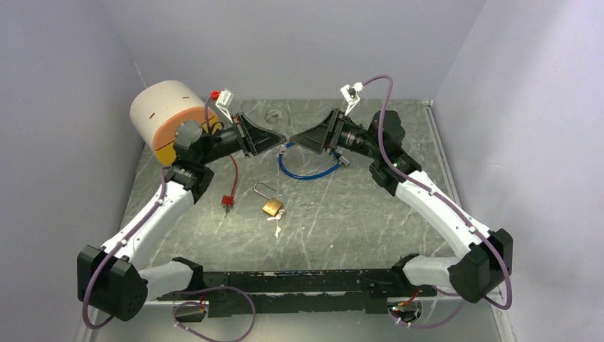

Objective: Unlock with the key

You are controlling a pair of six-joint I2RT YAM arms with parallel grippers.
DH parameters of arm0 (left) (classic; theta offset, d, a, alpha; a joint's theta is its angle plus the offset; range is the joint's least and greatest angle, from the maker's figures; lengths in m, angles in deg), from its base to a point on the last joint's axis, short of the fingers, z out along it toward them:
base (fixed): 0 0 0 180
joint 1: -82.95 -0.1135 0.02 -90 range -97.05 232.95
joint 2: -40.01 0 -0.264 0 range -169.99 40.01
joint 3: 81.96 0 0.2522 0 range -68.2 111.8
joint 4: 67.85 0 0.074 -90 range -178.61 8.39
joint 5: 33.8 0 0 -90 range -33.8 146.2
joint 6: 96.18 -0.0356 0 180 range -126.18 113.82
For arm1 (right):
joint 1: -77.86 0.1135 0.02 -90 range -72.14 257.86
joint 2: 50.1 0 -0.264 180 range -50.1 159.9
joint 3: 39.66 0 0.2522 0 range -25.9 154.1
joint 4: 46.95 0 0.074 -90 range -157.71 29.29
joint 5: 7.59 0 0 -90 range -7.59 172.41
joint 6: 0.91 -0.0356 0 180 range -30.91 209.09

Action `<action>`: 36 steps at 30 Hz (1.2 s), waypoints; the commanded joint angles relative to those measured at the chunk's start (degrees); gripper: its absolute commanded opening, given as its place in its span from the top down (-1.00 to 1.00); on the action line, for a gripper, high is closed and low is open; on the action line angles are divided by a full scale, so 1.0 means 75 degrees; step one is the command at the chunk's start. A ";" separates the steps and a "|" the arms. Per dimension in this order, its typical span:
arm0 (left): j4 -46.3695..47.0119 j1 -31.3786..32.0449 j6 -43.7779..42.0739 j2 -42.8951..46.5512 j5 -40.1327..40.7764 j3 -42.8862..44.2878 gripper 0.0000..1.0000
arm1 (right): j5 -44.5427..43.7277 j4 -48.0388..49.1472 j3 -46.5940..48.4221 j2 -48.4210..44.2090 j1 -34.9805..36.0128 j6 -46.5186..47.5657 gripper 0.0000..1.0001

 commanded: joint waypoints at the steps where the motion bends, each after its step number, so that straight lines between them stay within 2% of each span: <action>1: 0.2028 -0.0010 0.0614 -0.0059 -0.1111 0.0785 0.95 | 0.0916 0.1811 0.0011 -0.0229 0.0067 -0.0166 -0.44; 5: 0.3351 -0.0010 0.1639 -0.0411 -0.1376 0.1091 0.95 | 0.1371 0.1976 0.0393 -0.0100 0.0133 -0.0125 -0.12; 9: 0.4064 -0.0010 0.2212 -0.0631 -0.1282 0.1248 0.95 | 0.1684 0.2620 0.0400 -0.0054 0.0182 -0.0444 0.02; 16: 0.4240 -0.0010 0.2266 -0.0718 -0.1168 0.1229 0.95 | 0.1690 0.2788 0.0597 -0.0068 0.0258 -0.0569 0.01; 19: 0.4354 -0.0010 0.2327 -0.0754 -0.1168 0.1223 0.95 | 0.1667 0.2784 0.0717 -0.0003 0.0269 -0.0686 0.16; 20: 0.4346 -0.0010 0.2335 -0.0751 -0.1163 0.1223 0.95 | 0.1661 0.2759 0.0761 0.0023 0.0277 -0.0683 0.26; 24: 0.4282 -0.0010 0.2308 -0.0712 -0.1094 0.1140 0.95 | 0.1632 0.2425 0.1038 0.0176 0.0301 -0.0559 0.42; 33: 0.4127 -0.0010 0.2203 -0.0620 -0.0933 0.1037 0.95 | 0.1630 0.1974 0.1259 0.0432 0.0496 -0.0313 0.45; 36: 0.4062 -0.0010 0.2155 -0.0585 -0.0886 0.1010 0.95 | 0.1457 0.1815 0.1165 0.0369 0.0509 -0.0193 0.26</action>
